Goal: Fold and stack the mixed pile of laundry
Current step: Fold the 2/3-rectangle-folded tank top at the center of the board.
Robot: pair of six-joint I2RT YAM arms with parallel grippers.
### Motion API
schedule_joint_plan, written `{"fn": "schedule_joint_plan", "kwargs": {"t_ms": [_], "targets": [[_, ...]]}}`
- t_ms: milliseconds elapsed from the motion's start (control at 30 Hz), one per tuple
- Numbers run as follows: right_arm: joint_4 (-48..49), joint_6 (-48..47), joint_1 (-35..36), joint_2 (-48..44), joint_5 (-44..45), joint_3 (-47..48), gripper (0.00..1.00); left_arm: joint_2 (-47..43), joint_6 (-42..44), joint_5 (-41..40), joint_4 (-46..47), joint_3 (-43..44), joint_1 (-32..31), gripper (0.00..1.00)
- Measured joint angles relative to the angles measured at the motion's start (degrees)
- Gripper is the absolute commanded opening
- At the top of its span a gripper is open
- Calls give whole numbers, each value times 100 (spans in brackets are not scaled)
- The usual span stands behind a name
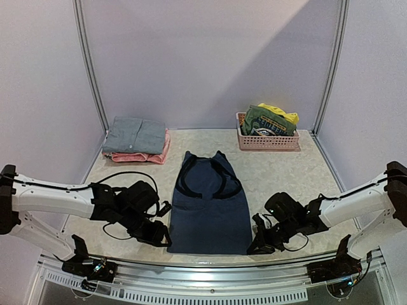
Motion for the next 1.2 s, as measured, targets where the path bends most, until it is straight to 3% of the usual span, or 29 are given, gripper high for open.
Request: {"fn": "schedule_joint_plan", "kwargs": {"t_ms": [733, 967, 1100, 1200], "targets": [[-232, -131, 2, 28, 2, 114, 0, 949, -35, 170, 579, 2, -205, 29], [-234, -131, 0, 26, 11, 114, 0, 1010, -155, 136, 752, -9, -389, 18], [-236, -129, 2, 22, 26, 114, 0, 1010, -251, 114, 905, -92, -476, 0], [-238, -131, 2, 20, 28, 114, 0, 1010, -341, 98, 1014, -157, -538, 0]]}}
